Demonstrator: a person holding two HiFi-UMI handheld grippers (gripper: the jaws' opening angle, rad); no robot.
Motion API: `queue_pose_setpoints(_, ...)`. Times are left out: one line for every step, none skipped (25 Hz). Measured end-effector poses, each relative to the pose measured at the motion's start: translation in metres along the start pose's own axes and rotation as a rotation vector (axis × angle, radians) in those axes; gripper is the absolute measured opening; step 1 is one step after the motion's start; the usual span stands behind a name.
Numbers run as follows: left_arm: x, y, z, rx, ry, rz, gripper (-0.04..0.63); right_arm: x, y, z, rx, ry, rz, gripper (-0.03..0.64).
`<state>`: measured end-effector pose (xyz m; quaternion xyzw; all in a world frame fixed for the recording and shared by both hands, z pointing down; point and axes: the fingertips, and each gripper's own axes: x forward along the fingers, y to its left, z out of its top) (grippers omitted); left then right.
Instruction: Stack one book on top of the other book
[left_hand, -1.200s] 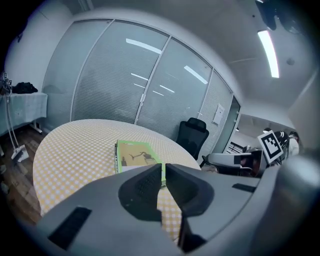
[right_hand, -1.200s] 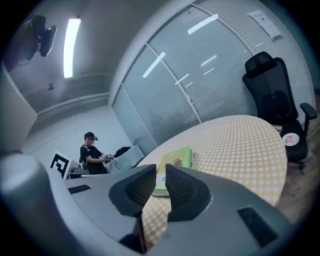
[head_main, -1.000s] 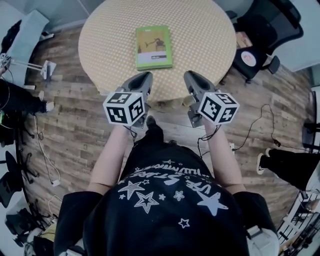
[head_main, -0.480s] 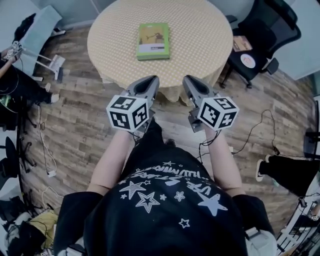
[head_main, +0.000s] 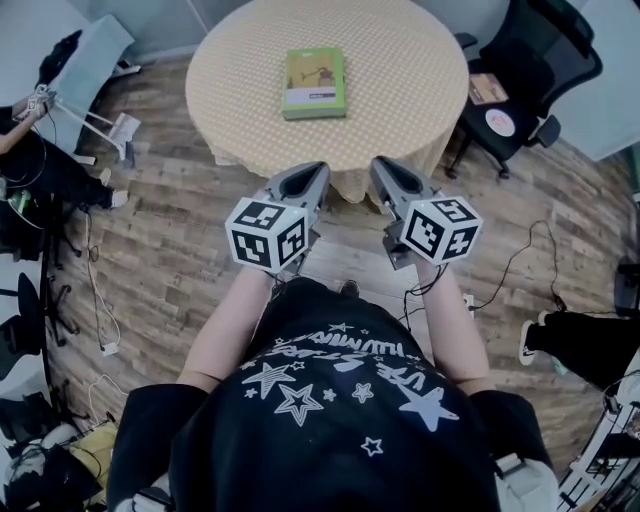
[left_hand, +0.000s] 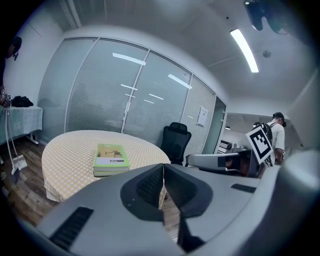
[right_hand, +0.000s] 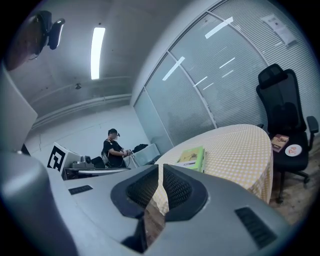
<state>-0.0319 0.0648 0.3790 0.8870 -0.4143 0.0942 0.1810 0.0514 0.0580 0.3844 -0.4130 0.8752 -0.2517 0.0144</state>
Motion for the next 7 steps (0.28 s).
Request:
queue_pose_setpoints(-0.001, 0.001, 0.000, -0.003, -0.001, -0.005, 0.011, 0.001, 0.001, 0.000, 0.000, -0.003, -0.004, 0.045)
queue_pose_setpoints(-0.002, 0.002, -0.001, -0.006, -0.003, -0.009, 0.011, 0.003, 0.003, 0.000, 0.000, -0.005, -0.008, 0.044)
queue_pose_setpoints(-0.004, 0.004, -0.001, -0.008, -0.004, -0.013, 0.011, 0.005, 0.004, 0.000, 0.001, -0.007, -0.013, 0.044)
queue_pose_setpoints(-0.005, 0.007, 0.000, -0.009, -0.005, -0.016, 0.011, 0.008, 0.006, -0.001, 0.002, -0.008, -0.017, 0.044)
queue_pose_setpoints(-0.007, 0.010, 0.000, -0.007, -0.005, -0.020, 0.011, 0.011, 0.009, -0.001, 0.003, -0.008, -0.020, 0.044)
queue_pose_setpoints(-0.009, 0.013, 0.000, -0.005, -0.004, -0.022, 0.011, 0.014, 0.011, -0.002, 0.004, -0.008, -0.023, 0.044)
queue_pose_setpoints(-0.011, 0.015, 0.001, -0.003, -0.004, -0.025, 0.011, 0.017, 0.013, -0.003, 0.006, -0.007, -0.026, 0.043)
